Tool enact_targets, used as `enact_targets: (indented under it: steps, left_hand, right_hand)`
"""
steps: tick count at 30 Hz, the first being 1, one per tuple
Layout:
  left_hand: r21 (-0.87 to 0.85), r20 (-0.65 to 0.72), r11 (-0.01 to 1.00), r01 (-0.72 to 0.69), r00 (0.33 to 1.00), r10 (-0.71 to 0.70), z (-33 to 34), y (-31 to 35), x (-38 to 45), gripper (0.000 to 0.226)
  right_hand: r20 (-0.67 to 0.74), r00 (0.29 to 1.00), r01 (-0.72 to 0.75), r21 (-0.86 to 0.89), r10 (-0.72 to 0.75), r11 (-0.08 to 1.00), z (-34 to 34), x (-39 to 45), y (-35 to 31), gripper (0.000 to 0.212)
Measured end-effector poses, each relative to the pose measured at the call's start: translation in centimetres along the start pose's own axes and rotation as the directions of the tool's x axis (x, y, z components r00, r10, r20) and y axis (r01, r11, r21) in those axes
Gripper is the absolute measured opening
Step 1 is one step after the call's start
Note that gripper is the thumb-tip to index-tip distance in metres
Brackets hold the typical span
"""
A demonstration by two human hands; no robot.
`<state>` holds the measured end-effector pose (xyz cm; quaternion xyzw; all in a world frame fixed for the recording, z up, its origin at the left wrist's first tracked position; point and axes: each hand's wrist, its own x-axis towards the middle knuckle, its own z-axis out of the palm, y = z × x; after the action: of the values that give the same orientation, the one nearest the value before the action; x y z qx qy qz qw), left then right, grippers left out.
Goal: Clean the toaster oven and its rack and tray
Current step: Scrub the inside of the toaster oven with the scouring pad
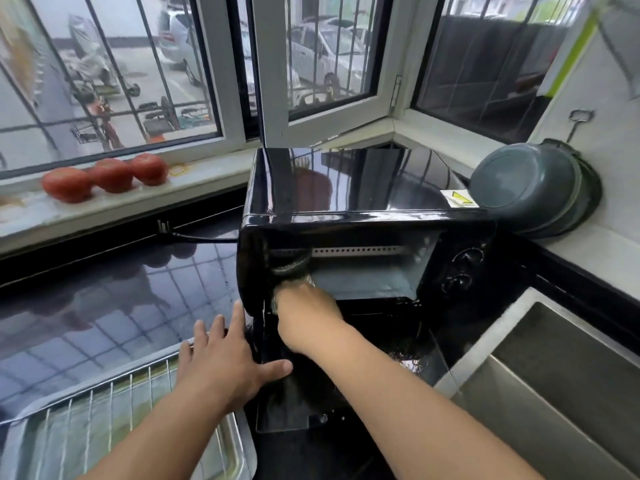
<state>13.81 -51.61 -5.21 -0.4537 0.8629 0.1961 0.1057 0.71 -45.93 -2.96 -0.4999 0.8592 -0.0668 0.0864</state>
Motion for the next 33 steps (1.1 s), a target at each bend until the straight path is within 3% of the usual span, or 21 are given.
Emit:
enact_targets:
  steps: [3, 7, 9, 14, 19, 22, 25, 28, 30, 33]
  left_hand:
    - [-0.009, 0.010, 1.000, -0.009, 1.000, 0.009, 0.1, -0.2, 0.1, 0.134]
    - [-0.026, 0.017, 1.000, -0.006, 1.000, 0.007, -0.1, 0.0, 0.0, 0.131]
    - [-0.012, 0.013, 1.000, -0.010, 1.000, 0.010, -0.2, 0.0, -0.2, 0.131]
    - [-0.027, 0.040, 1.000, -0.012, 0.999, 0.013, -0.1, -0.1, -0.3, 0.132]
    - [-0.035, 0.037, 0.999, -0.009, 0.999, 0.010, 0.0, 0.0, -0.2, 0.129]
    - [-0.006, 0.034, 1.000, -0.008, 0.999, 0.008, -0.3, 0.2, -0.3, 0.129]
    - [0.000, 0.030, 1.000, -0.007, 1.000, 0.007, -0.4, 0.4, -0.4, 0.129]
    - [-0.024, 0.027, 1.000, -0.011, 1.000, 0.011, -0.1, 0.0, -0.4, 0.130]
    - [-0.037, 0.033, 0.999, -0.007, 0.999, 0.008, 0.2, -0.1, -0.2, 0.132]
    - [-0.035, 0.042, 0.999, 0.009, 0.999, -0.008, 0.2, -0.2, -0.1, 0.132]
  right_hand:
    - [-0.034, 0.993, 0.114, 0.031, -0.113, 0.993, 1.0, -2.1, 0.4, 0.057]
    - [0.070, 0.991, -0.116, 0.045, 0.112, 0.992, -0.7, 2.2, 0.2, 0.038]
    - [0.094, 0.986, -0.139, 0.038, 0.135, 0.990, -1.2, 2.9, 0.0, 0.038]
    - [0.010, 0.991, 0.133, 0.046, -0.133, 0.990, 0.1, -3.0, 0.5, 0.060]
    - [0.114, 0.987, -0.116, 0.007, 0.115, 0.993, -1.5, 2.9, 0.2, 0.037]
    - [0.105, 0.992, -0.072, -0.018, 0.074, 0.997, -1.5, 2.2, 0.1, 0.038]
    - [0.042, 0.995, -0.086, -0.169, 0.094, 0.982, -0.8, -3.1, 2.7, 0.040]
    - [0.069, 0.957, -0.246, -0.332, 0.283, 0.911, -2.3, -4.8, 8.0, 0.037]
    - [0.057, 0.930, -0.332, -0.303, 0.364, 0.893, -3.2, -3.0, 10.3, 0.038]
    - [0.116, 0.925, -0.324, -0.251, 0.360, 0.912, -4.5, -1.1, 9.2, 0.033]
